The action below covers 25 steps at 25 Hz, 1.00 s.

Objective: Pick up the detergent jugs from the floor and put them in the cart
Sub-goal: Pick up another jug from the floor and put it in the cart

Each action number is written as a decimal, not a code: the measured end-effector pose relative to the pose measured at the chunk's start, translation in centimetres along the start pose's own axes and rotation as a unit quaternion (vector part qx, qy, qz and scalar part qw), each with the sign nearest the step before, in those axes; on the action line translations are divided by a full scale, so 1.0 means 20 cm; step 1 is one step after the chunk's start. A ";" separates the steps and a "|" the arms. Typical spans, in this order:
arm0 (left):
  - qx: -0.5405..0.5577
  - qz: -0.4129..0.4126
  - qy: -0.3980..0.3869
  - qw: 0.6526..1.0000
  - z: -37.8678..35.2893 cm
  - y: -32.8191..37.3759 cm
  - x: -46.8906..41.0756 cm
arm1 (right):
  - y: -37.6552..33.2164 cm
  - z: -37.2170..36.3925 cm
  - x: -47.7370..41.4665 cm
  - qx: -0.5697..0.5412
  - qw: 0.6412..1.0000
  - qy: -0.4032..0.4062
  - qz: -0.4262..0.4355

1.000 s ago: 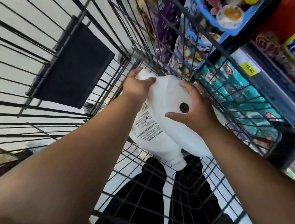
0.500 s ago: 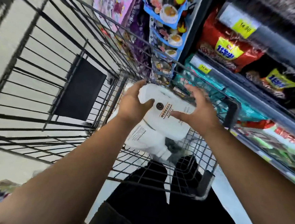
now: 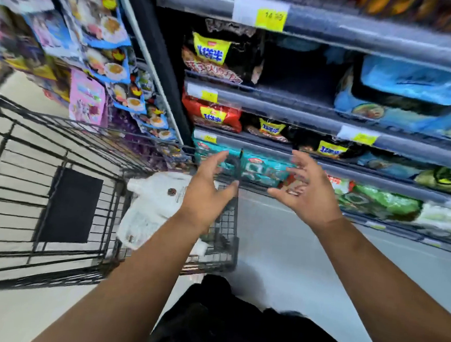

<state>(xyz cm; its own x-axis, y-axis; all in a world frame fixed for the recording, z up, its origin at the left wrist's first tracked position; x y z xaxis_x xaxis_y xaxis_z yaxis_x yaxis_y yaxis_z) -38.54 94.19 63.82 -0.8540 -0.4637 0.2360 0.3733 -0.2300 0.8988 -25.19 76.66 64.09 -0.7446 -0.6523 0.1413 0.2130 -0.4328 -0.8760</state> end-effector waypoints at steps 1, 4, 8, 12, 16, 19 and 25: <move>0.004 -0.016 -0.014 1.000 -0.11 0.10 0.00 | 0.03 0.12 0.07 -0.011 1.000 0.020 0.000; -0.001 -0.060 -0.059 0.996 -0.52 0.38 0.04 | 0.17 0.55 0.34 -0.018 0.996 0.092 -0.002; -0.019 -0.109 -0.127 0.986 -1.16 0.77 0.15 | 0.46 1.15 0.79 -0.035 0.984 0.169 -0.042; -0.020 -0.144 -0.217 0.965 -1.76 1.13 0.22 | 0.67 1.65 1.20 -0.054 0.963 0.254 -0.065; -0.036 -0.172 -0.317 0.932 -2.37 1.45 0.30 | 0.87 2.10 1.61 -0.048 0.926 0.361 -0.103; -0.038 -0.201 -0.378 0.903 -2.77 1.64 0.34 | 0.99 2.37 1.85 -0.033 0.895 0.428 -0.124; -0.045 -0.223 -0.509 0.830 -3.60 1.97 0.41 | 1.27 2.85 2.24 -0.038 0.814 0.548 -0.189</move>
<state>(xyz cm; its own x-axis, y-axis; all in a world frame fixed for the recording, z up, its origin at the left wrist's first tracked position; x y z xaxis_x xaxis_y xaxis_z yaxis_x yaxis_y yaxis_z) -4.71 19.85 74.49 -0.7612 0.6377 0.1180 -0.0762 -0.2686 0.9602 -17.17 0.97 74.55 -0.8742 0.4827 -0.0521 -0.1707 -0.4060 -0.8978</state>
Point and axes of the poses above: each hand's wrist, its own x-axis away from the middle knuckle, its own z-axis out of the back of the hand, y = z × x, the point moved 8 cm from there along -x, towards the middle knuckle, and after that the axes turned 6 degrees about -y, right-handed, at the moved point
